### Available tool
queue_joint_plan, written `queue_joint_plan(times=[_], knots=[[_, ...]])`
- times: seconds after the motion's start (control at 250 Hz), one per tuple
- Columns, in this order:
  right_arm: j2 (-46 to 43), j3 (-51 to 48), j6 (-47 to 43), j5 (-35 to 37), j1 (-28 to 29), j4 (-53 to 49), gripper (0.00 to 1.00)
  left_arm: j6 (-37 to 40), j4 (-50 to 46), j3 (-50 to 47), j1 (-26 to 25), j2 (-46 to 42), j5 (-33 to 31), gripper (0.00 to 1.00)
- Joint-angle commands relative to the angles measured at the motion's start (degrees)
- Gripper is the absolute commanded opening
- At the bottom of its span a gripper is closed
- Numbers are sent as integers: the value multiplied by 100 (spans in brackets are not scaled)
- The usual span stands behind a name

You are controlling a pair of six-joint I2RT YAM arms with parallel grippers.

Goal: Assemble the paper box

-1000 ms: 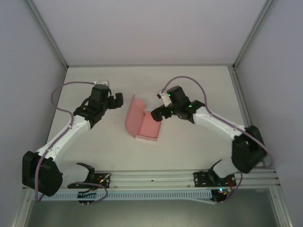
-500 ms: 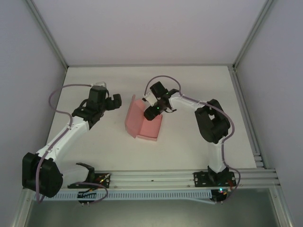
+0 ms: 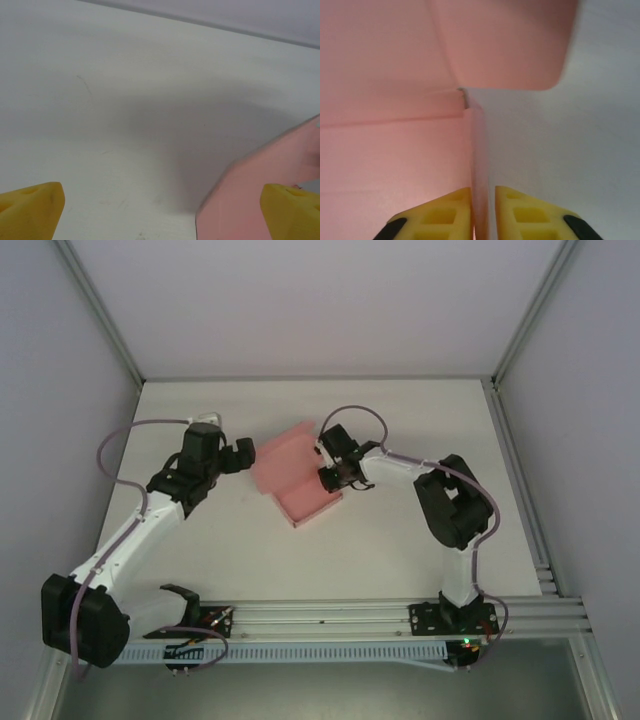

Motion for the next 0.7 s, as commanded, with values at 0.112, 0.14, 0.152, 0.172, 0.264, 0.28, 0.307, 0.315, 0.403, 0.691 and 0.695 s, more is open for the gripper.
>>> queue_joint_plan(times=[0.112,0.14,0.152,0.172,0.264,0.28,0.307,0.315,0.403,0.691,0.695], knots=[[-442,-399,2437,1610,365,-231,18,4,196,9,54,-64,138,100],[-464,-405,2561,1648,410,-287,18,32,218,6,56,-39,176,100],[-467,-402,2610,1649,433,-305,18,39,230,9,53,-29,200,100],[-472,-416,2673,1645,468,-326,19,53,242,9,53,-7,240,100],[-459,-392,2711,1947,597,-364,21,171,340,26,56,114,492,100],[-459,-374,2710,1979,602,-404,23,195,365,27,53,133,541,100],[-458,-334,2687,2031,598,-467,24,247,423,16,53,169,638,100],[-459,-326,2673,2055,599,-489,24,256,440,13,57,184,675,100],[-548,-283,2569,2253,602,-555,30,420,536,27,53,326,977,100],[-1570,-522,1332,2016,467,62,67,1360,783,357,88,1008,2286,100],[-1590,-532,1298,2000,459,87,68,1384,778,367,92,1022,2297,100]])
